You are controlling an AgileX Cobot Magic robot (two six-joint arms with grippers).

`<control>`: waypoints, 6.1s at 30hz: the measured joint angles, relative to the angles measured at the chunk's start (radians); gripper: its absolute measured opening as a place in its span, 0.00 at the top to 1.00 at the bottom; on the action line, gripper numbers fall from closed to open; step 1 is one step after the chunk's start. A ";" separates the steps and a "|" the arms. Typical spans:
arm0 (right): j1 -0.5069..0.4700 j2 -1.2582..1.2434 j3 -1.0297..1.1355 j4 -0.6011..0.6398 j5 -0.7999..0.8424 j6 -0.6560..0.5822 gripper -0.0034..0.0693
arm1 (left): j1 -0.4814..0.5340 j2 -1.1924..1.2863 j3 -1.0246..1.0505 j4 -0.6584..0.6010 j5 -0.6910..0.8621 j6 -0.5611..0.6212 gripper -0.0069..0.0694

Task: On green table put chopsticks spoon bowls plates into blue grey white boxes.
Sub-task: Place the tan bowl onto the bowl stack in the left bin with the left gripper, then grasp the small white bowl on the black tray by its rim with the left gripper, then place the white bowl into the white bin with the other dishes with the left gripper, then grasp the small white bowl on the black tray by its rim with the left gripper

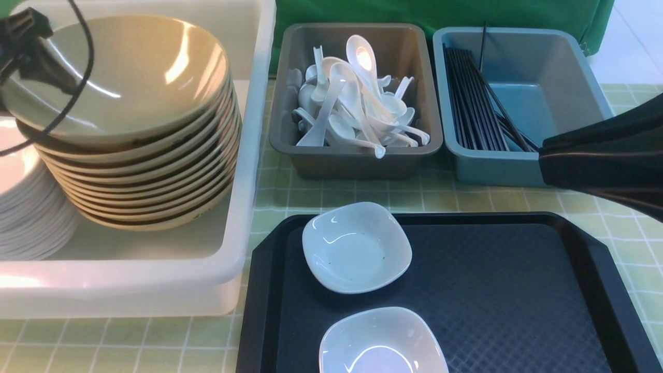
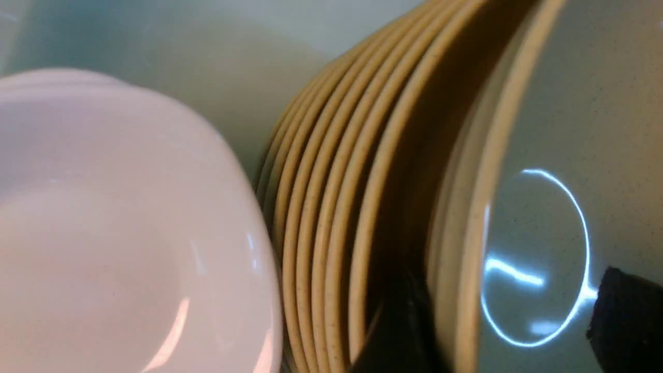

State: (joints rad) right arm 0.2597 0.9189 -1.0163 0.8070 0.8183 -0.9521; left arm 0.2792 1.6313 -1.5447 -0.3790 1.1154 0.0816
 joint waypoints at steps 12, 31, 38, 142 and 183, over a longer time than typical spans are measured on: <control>0.000 0.000 0.000 0.000 0.059 0.004 0.86 | -0.007 -0.023 -0.269 0.148 0.131 0.001 0.04; 0.000 -0.024 0.000 -0.103 0.119 0.070 0.83 | -0.852 -0.015 -0.029 0.098 0.127 0.219 0.08; 0.000 -0.147 0.000 -0.314 0.168 0.242 0.82 | -1.047 0.217 -0.066 0.116 0.118 0.485 0.20; 0.279 0.181 -0.181 -0.080 -0.089 0.032 0.92 | 0.661 -0.183 0.337 -0.594 -0.018 0.489 0.89; 0.279 0.213 -0.181 -0.078 -0.006 0.006 0.90 | 0.271 -0.210 0.337 0.299 -0.166 -0.023 0.04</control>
State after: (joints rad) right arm 0.5389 1.1321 -1.1972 0.7288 0.8125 -0.9456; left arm 0.5506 1.4213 -1.2073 -0.0797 0.9498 0.0591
